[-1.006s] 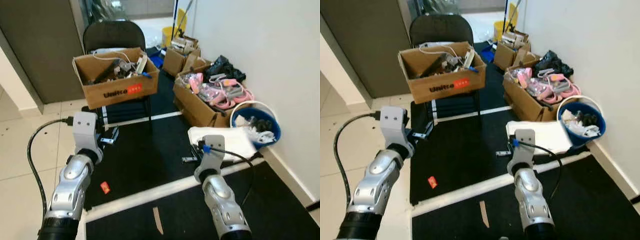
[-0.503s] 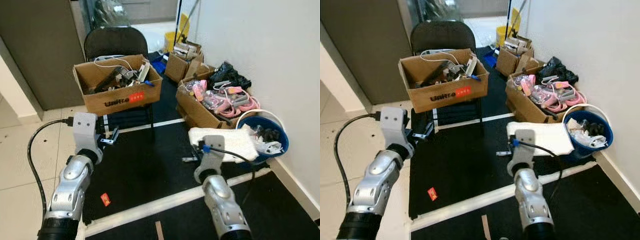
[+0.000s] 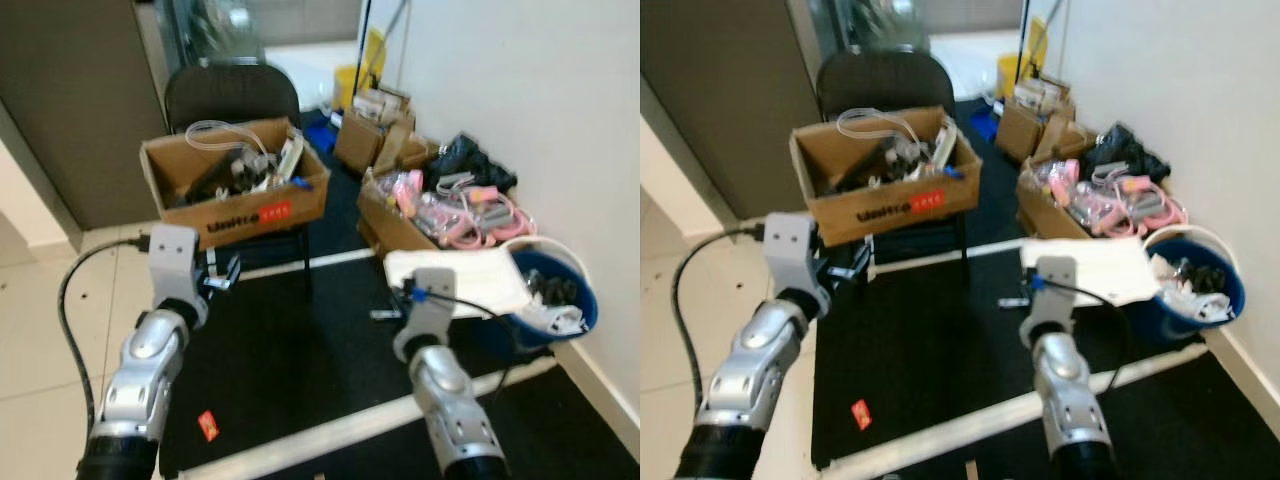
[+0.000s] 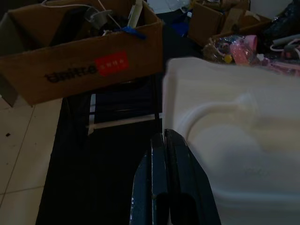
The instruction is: Picking trash to rubbish bin
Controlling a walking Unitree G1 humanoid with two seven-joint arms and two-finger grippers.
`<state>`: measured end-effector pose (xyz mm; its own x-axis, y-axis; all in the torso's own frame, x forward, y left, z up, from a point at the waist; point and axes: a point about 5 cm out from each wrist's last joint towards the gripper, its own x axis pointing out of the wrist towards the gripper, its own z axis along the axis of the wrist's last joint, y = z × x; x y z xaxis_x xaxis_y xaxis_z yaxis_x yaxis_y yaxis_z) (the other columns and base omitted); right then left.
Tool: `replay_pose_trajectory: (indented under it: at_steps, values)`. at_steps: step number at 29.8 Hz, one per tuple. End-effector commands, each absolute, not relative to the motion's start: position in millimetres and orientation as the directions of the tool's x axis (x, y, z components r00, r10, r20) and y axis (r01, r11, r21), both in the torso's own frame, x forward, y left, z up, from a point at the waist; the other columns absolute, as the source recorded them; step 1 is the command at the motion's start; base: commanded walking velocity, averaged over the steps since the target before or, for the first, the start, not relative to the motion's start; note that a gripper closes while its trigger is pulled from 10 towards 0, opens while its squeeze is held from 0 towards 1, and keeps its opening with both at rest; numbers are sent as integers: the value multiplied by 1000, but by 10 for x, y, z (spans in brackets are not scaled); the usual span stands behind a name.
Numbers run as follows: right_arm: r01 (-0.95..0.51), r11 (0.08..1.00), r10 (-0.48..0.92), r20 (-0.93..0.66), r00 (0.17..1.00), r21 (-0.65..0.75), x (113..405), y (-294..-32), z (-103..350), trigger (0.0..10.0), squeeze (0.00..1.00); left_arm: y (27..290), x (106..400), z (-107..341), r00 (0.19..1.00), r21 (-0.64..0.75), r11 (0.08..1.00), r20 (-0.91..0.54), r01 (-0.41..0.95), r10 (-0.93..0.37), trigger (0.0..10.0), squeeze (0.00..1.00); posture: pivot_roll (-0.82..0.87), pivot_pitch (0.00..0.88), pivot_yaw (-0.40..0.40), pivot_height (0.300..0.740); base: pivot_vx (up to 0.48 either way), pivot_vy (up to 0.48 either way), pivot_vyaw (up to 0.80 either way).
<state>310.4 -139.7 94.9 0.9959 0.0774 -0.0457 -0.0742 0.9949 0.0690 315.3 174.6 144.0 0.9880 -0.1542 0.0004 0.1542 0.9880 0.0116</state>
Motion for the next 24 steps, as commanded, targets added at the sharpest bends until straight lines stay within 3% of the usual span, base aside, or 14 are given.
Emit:
replay_pose_trajectory:
  at_steps: [1, 24]
  values:
    - [-56, 996, 59, -56, 997, 63, 3076, -1450, 912, 10000, 0, 1740, 3131, 1407, 986, 10, 986, -12, 164, -164, 10000, 0, 7, 141, 31, 740, 382, 0, 0]
    - [-71, 995, 73, -29, 997, 70, 3114, -1405, 964, 10000, 0, 1738, 3134, 1409, 985, 12, 985, -11, 170, -169, 10000, 0, 11, 135, 32, 740, 385, 0, 0]
